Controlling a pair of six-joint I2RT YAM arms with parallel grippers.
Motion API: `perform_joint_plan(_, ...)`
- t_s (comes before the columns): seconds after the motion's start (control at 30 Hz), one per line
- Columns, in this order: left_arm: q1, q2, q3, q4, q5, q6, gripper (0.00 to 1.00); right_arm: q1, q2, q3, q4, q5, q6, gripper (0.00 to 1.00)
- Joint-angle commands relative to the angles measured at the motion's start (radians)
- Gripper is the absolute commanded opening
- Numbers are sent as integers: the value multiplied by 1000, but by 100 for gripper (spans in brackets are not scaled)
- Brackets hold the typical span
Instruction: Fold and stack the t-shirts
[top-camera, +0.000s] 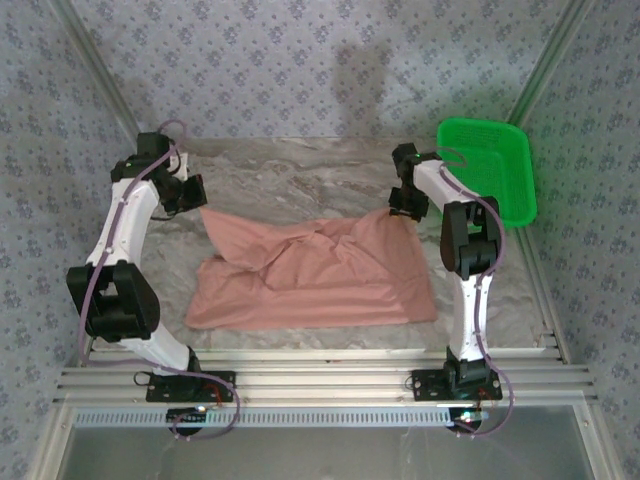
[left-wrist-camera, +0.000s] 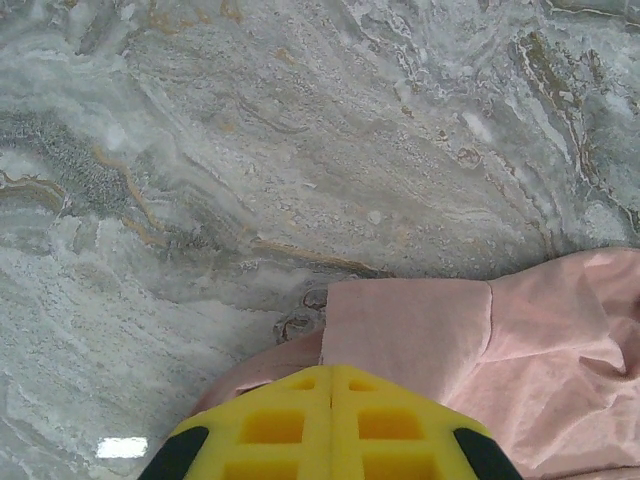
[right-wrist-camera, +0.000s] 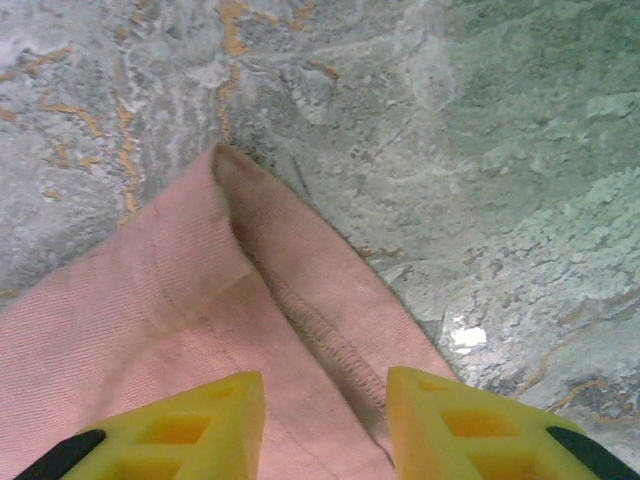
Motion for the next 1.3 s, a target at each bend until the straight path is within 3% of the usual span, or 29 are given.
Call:
perform_joint_plan(0.0,-1,-41,-11,9,22,9,0,-4,5,-17,11,-34,23,38)
perform_joint_plan(0.67,0,-33,-16,6,15,12,0,-31,-25,-143,134,-137,14,31)
perform_joint_plan(0.87,-1,-29,-15,4,16,12,0,-45,-39,-170,162,-172,11,23)
perform_joint_plan(1.27,-1,-23,-20,7,16,13,0,-57,-78,-198,169,-192,-22,25)
